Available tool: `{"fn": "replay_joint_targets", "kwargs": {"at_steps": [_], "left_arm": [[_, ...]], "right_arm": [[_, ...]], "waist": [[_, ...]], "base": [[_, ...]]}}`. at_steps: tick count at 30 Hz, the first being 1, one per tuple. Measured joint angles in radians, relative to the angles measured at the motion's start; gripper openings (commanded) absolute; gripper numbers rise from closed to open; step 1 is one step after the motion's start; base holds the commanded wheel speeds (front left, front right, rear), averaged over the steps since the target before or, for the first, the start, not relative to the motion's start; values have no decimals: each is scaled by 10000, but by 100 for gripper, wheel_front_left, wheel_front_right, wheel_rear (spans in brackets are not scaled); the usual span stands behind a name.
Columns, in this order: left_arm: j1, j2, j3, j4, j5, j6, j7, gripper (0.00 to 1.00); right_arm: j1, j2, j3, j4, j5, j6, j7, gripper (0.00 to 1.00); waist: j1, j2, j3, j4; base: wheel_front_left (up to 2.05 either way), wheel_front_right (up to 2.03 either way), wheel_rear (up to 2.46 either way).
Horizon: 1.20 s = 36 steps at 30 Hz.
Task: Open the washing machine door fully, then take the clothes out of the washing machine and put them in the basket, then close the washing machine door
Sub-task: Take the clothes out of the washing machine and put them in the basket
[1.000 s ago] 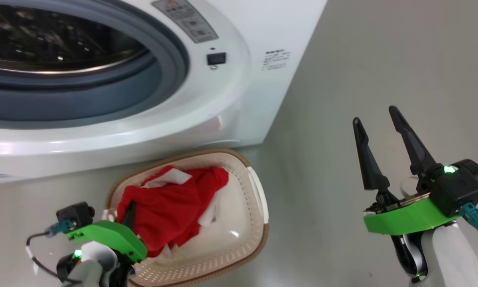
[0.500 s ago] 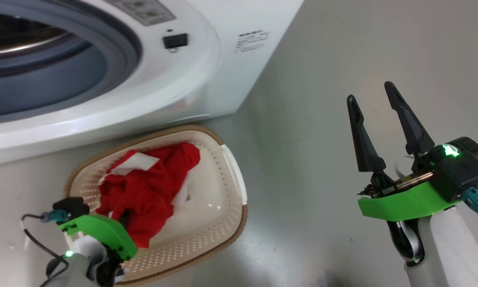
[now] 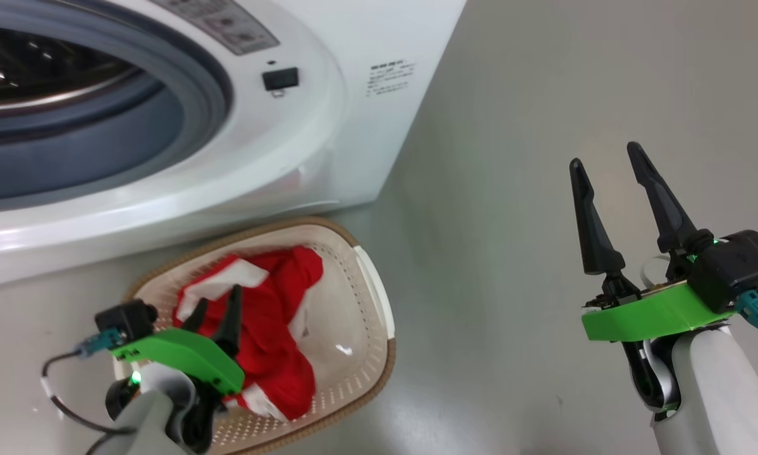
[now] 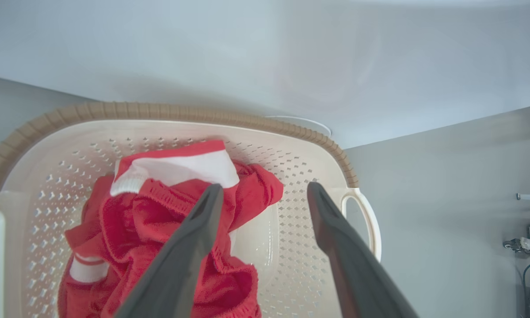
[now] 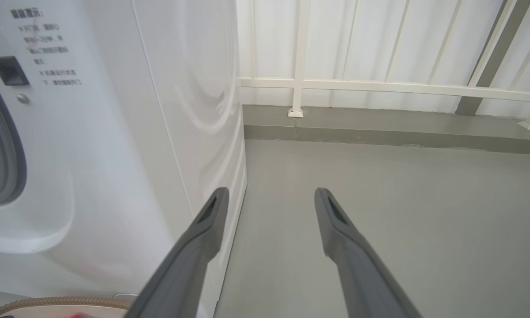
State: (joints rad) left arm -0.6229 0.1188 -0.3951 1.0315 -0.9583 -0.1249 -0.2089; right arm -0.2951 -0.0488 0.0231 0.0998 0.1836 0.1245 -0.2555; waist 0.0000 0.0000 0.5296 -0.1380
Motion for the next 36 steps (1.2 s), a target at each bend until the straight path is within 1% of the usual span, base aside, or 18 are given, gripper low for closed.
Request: {"fn": "replay_joint_targets", "kwargs": {"at_steps": [4, 7, 9, 12, 18, 24, 29, 33, 36], "left_arm": [[406, 240, -589, -451, 138, 0, -318, 100], [722, 512, -600, -838, 460, 0, -393, 100], [946, 671, -318, -1486, 926, 0, -401, 100], [1426, 725, 370, -2366, 1770, -2, -407, 100], [2755, 541, 1758, -3931, 3287, 0, -407, 100], [3669, 169, 2727, -5578, 3923, 0, -407, 100], [4432, 171, 3317, -6897, 4466, -2, -407, 100], [5179, 153, 3783, -7221, 5068, 4, -407, 100], [5704, 94, 4056, -7574, 5308, 12, -407, 100]], "right_arm": [[63, 2, -54, 203, 15, 0, 0, 100], [232, 2, -150, 297, 17, 0, 0, 100], [379, 4, -230, 334, 19, 0, 0, 100], [630, 2, -351, 351, 17, 0, 0, 100], [1030, 8, -489, 311, -29, 0, 0, 100], [1366, 13, -698, 249, 25, 0, 0, 100], [1748, 21, -757, 359, 102, 0, 0, 100], [2065, 27, -780, 460, 128, 0, 2, 100], [2308, 33, -800, 485, 128, 0, 2, 100]], "waist": [[0, 0, -505, 242], [0, 0, -929, 416], [1, 0, -1225, 530], [0, 0, -1672, 693], [0, 0, -2528, 997], [0, 0, -3286, 1224], [0, 0, -3894, 1305], [0, 0, -4397, 1286], [0, 0, -4780, 1239]], "base": [[0, 0, 0], [0, 0, 0], [0, 0, 0], [0, 0, 0], [0, 0, 0], [0, 0, 0], [0, 0, 0], [0, 0, 0], [0, 0, 0]]}}
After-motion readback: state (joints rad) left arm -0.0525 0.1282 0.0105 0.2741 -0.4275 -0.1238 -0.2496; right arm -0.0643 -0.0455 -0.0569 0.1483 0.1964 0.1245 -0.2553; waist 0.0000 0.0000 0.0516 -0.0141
